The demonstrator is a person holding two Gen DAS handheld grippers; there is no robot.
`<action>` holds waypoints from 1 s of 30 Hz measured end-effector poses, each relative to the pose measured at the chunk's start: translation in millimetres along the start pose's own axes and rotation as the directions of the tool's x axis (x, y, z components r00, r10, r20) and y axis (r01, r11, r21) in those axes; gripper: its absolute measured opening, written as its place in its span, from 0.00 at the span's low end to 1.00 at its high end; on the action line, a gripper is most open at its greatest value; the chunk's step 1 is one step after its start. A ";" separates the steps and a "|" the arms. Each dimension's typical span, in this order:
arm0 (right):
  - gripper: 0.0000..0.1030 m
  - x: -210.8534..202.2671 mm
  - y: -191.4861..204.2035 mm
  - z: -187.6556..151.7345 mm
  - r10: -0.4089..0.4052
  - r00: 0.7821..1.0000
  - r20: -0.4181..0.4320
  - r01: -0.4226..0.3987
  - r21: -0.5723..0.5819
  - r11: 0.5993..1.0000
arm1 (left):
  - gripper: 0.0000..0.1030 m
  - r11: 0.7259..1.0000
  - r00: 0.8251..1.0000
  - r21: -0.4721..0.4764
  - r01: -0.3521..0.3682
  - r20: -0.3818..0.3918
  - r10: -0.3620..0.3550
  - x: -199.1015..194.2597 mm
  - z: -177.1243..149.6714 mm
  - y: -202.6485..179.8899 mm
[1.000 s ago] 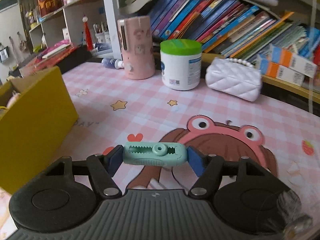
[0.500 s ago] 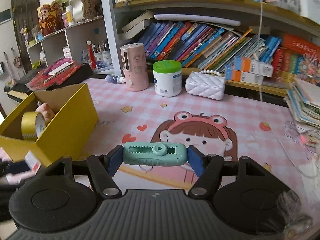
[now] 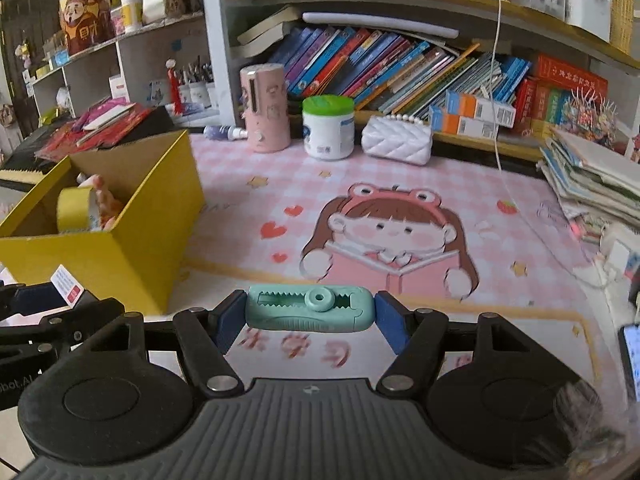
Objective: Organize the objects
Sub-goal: 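Carry the medicine box and green clip over the yellow box with both tools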
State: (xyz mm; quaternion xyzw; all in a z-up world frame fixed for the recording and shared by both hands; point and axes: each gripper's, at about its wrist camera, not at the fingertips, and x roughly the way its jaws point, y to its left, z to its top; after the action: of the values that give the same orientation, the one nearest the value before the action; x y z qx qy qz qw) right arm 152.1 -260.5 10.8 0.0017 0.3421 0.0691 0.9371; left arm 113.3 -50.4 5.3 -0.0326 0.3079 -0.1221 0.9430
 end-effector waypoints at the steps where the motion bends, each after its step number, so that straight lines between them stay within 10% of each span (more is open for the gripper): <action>1: 0.65 -2.6 7.3 -3.9 -0.003 1.000 -0.009 0.003 0.001 1.000 | 0.52 1.000 1.000 -0.004 0.001 -0.003 -0.001 -5.5 -3.7 5.9; 30: 0.65 -58.9 154.2 -84.2 0.086 0.988 -0.128 -0.089 -0.016 0.996 | 0.52 0.997 1.000 -0.067 -0.030 -0.006 0.030 -111.0 -65.8 109.0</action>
State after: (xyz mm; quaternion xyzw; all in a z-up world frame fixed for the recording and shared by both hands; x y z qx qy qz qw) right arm 33.8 -119.2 -8.1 0.0021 0.4001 0.1139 0.9094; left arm 10.9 83.8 0.7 -0.0592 0.3146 -0.0976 0.9423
